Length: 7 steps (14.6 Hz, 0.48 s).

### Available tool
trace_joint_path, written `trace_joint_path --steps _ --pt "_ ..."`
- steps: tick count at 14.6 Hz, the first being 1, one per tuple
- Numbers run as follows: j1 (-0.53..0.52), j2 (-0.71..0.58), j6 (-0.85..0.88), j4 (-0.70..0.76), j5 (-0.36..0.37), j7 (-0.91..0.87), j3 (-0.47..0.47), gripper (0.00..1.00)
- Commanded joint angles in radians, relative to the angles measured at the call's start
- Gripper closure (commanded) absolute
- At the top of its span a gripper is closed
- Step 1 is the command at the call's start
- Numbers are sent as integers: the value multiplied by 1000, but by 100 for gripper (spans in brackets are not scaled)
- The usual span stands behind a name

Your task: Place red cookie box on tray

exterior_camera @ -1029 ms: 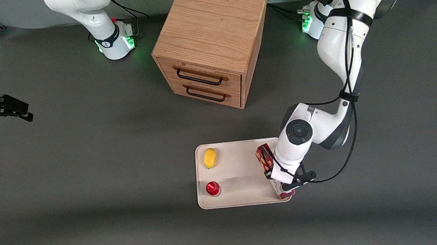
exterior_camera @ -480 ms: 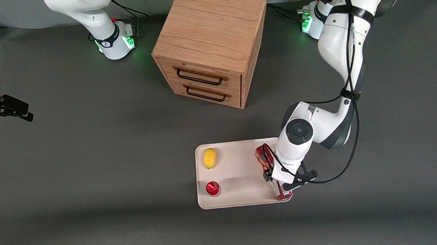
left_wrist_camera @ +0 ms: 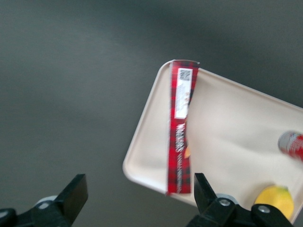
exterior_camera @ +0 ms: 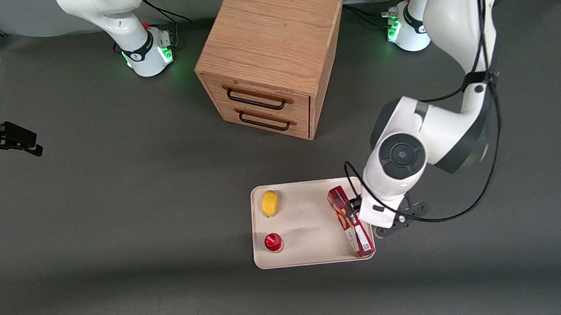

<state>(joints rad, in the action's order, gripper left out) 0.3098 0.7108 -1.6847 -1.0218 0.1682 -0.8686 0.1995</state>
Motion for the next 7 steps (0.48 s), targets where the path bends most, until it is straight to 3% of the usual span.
trace_joint_path --steps 1,4,7 --pt "-96 -144 86 -68 -45 243 -2 0" --pt "-187 -380 54 -349 -47 437 -32 0" --pt "-192 -535 31 -530 -71 601 -155 0"
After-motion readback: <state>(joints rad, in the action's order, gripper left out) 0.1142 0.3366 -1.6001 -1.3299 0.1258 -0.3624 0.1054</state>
